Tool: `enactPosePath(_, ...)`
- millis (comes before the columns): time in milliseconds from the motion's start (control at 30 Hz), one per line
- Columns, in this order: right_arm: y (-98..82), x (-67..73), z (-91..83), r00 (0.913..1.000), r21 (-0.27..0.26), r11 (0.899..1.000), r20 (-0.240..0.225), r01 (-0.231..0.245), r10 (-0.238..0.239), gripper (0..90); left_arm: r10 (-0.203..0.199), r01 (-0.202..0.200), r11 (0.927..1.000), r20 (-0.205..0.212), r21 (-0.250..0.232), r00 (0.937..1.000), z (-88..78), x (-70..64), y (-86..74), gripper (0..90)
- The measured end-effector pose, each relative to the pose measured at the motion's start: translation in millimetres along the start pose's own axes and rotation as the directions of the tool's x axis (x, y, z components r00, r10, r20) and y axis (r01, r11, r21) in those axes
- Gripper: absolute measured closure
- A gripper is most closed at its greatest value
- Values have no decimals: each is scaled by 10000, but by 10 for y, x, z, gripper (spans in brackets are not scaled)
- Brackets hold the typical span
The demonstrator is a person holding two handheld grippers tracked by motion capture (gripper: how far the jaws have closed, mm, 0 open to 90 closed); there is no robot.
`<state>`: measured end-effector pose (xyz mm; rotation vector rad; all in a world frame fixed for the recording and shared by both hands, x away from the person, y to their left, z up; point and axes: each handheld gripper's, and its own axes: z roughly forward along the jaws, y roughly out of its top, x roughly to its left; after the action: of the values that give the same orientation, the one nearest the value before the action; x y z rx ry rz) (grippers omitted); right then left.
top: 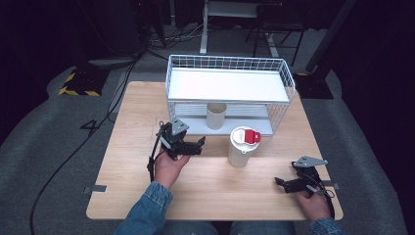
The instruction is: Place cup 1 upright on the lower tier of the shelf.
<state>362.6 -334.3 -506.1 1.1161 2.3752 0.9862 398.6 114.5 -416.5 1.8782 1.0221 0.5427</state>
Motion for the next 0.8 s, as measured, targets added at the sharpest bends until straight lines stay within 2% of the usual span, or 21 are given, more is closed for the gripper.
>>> enactPosePath(67, 0, -1, 0, 10000, 3, 10000, 0, 7, -7, 6, -100, 100, 10000, 5, 6, 10000, -114, 24, -61, 0)
enactPosePath(167, 0, 0, 0, 10000, -6, 10000, -10, 4, -4, 6, -122, 123, 9999, -43, 103, 9999, -219, 39, -132, 0)
enactPosePath(300, 0, 0, 0, 10000, 2, 10000, 0, 7, -7, 6, -357, 356, 9993, 45, 125, 9994, -351, 66, -212, 0)
enactPosePath(367, 0, 0, -1, 10000, 5, 10000, -1, 5, -5, 6, -343, 342, 9993, 61, 161, 9994, -366, 65, -220, 0)
enactPosePath(433, 0, 0, 1, 10000, -10, 10000, -5, -4, 4, 6, -149, 144, 9993, 152, 343, 9998, -409, 57, -230, 0)
enactPosePath(533, 0, 0, 0, 10000, -8, 10000, -6, -3, 3, 6, -245, 236, 9992, 290, 331, 9993, -473, 59, -267, 0)
enactPosePath(633, 0, 0, 0, 10000, 0, 10000, 3, -1, 1, 6, -97, 82, 9985, 278, 547, 9996, -543, 71, -335, 0)
enactPosePath(800, 0, 0, 0, 10000, -1, 10000, 5, 1, -1, 6, -318, 287, 9971, 426, 699, 9986, -582, 110, -436, 1)
